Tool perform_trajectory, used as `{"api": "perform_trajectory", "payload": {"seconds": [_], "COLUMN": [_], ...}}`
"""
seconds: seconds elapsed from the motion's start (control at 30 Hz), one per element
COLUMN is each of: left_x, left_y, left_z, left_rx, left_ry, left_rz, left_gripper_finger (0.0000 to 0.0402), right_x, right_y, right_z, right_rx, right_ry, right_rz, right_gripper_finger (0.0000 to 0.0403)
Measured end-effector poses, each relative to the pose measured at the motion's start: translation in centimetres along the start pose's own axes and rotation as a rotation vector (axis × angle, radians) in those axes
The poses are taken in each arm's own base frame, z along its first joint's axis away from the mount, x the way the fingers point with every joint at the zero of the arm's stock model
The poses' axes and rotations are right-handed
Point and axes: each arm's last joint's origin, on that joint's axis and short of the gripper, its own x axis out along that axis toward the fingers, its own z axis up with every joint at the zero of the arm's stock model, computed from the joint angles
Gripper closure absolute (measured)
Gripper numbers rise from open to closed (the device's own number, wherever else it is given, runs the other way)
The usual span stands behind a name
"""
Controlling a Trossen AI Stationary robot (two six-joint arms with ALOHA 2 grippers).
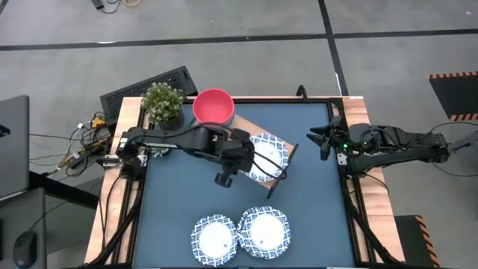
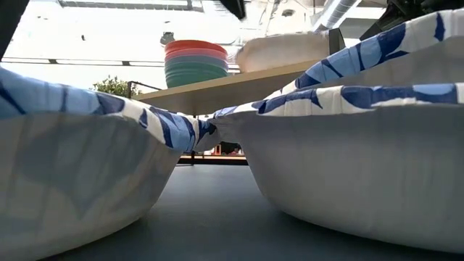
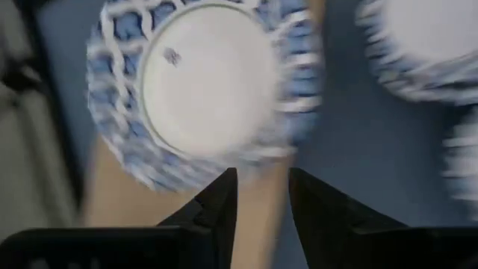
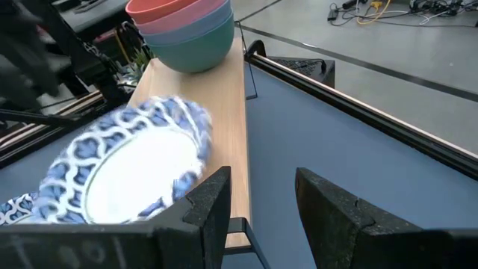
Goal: Place and stack bowls onto a shelf
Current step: Stack the left white bowl on top of the white bowl on the shelf
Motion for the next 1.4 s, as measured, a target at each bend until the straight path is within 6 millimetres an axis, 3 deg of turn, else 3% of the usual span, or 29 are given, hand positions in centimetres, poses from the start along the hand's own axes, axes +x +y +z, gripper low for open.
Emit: {"api": "perform_trajectory", "payload": {"seconds": [0.17,0.3,0.43,0.57,0.77,1.03,1.4], "left_x": [-3.6,-4.0,-3.9,-2.1,2.4,7.6,11.5], "left_y": [-1.7,-5.2,-9.5,-12.7,-14.6,-15.5,-17.0], "left_z": [-0.6,-0.8,-0.3,-0.7,-2.3,-5.6,-8.4], "left_rx": [-0.310,-0.415,-0.391,-0.332,-0.365,-0.445,-0.521], "left_ry": [0.061,0.180,0.196,0.227,0.234,0.227,0.201], "left_rz": [-0.235,-0.320,-0.319,-0.277,-0.368,-0.410,-0.434], "left_gripper_finger": [0.0284,0.0283,0.0283,0.0283,0.0283,0.0283,0.0283], "right_x": [0.0,0.0,0.0,0.0,0.0,0.0,0.0], "right_y": [0.0,0.0,0.0,0.0,0.0,0.0,0.0], "right_z": [0.0,0.0,0.0,0.0,0.0,0.0,0.0], "right_rx": [0.000,0.000,0.000,0.000,0.000,-0.001,-0.001], "right_ry": [0.000,0.000,0.000,0.000,0.000,0.001,0.001], "right_rz": [0.000,0.000,0.000,0.000,0.000,0.000,0.000], "right_gripper_finger": [0.0226,0.0226,0.0226,0.0226,0.0226,0.0226,0.0226]}}
